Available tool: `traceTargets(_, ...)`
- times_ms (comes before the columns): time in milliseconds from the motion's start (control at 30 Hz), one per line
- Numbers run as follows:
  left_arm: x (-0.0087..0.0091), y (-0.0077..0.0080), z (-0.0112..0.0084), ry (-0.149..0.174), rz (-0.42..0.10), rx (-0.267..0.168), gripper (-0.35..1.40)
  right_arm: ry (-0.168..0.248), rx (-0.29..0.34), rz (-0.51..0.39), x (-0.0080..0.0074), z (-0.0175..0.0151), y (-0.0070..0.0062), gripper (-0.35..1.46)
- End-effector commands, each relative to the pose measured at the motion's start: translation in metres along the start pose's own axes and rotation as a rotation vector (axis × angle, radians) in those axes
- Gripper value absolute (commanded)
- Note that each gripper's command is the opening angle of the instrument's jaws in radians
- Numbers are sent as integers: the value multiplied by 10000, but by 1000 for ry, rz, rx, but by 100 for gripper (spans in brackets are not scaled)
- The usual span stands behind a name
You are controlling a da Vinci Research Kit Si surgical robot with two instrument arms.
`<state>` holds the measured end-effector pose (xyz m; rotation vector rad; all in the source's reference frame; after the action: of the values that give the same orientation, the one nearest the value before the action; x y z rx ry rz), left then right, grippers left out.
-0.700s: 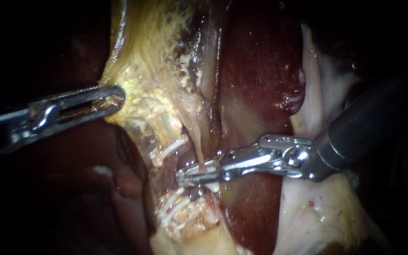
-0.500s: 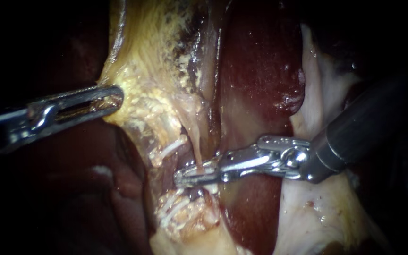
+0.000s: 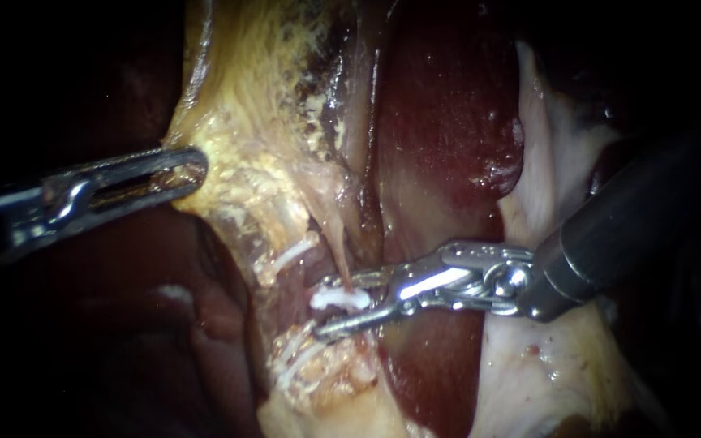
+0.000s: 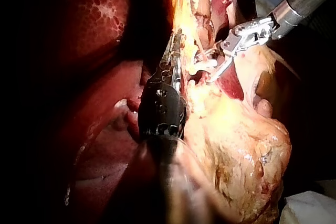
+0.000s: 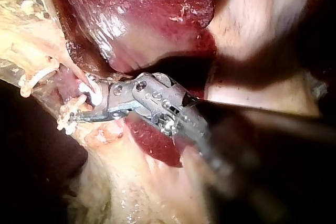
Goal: Going back second clip right tube
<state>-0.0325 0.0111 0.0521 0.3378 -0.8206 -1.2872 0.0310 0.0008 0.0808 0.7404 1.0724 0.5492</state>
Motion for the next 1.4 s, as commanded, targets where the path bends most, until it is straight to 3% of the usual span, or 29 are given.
traceTargets(33, 0, -1, -1, 0, 0, 0, -35, 2, -8, -11, 1, -1, 1, 60)
traceTargets(267, 1, -7, -6, -1, -1, -1, -35, 15, -56, -49, 1, -4, 7, 60)
traceTargets(467, 2, -3, -9, -1, 0, -2, -35, 13, -61, -62, 1, -14, -2, 60)
traceTargets(567, 2, -1, -10, -1, -5, -3, -35, 8, -54, -118, 5, -29, -10, 60)
traceTargets(700, 3, 3, -8, -1, -4, -2, -35, -2, -42, -265, 13, -58, -18, 60)
traceTargets(1000, 6, 7, -6, -3, -2, -5, -35, -10, -22, -487, 32, -120, -21, 60)
traceTargets(1233, 6, 11, -5, -3, -1, -11, -35, 54, -25, -585, 48, -157, -25, 60)
traceTargets(1400, 6, 14, -4, -3, 0, -11, -35, 81, -27, -585, 61, -168, -33, 60)
